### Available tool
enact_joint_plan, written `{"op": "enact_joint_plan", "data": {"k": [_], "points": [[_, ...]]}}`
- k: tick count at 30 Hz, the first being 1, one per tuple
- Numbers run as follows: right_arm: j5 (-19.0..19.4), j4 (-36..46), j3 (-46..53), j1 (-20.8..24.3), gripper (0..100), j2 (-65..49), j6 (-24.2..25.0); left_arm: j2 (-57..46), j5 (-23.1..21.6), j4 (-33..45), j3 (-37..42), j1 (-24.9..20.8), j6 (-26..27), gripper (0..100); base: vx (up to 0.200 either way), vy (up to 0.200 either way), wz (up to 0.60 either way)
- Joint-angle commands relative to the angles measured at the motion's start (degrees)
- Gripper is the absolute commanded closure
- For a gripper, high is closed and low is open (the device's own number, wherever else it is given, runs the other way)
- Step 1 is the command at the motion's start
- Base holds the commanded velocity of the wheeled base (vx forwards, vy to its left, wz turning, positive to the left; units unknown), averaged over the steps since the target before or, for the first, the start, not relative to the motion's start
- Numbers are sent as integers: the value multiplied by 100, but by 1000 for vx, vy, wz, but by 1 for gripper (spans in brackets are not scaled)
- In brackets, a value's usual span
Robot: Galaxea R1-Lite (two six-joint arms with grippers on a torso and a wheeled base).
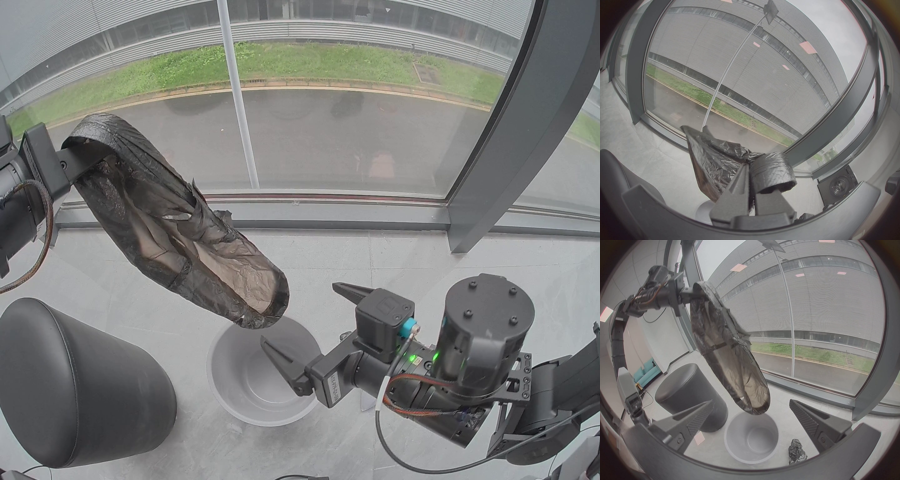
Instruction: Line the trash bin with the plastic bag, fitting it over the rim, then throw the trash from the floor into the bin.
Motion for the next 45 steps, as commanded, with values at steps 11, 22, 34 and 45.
{"op": "enact_joint_plan", "data": {"k": [11, 22, 34, 45], "points": [[-12, -25, -952, 55, 0, 1150, -155, -234, -15, -36, 116, -96, -142, 100, 0, 0, 0], [-425, -25, -1945, 117, 0, 2143, -357, -445, -23, -36, 283, -113, -177, 100, 0, 0, 0], [-513, -33, -2631, 82, 0, 2697, -515, -787, -41, 25, 503, -526, -388, 100, 0, 0, 0], [-644, -271, -2763, 82, 0, 3013, -515, -937, -551, 210, 494, -553, -634, 100, 0, 0, 0]]}}
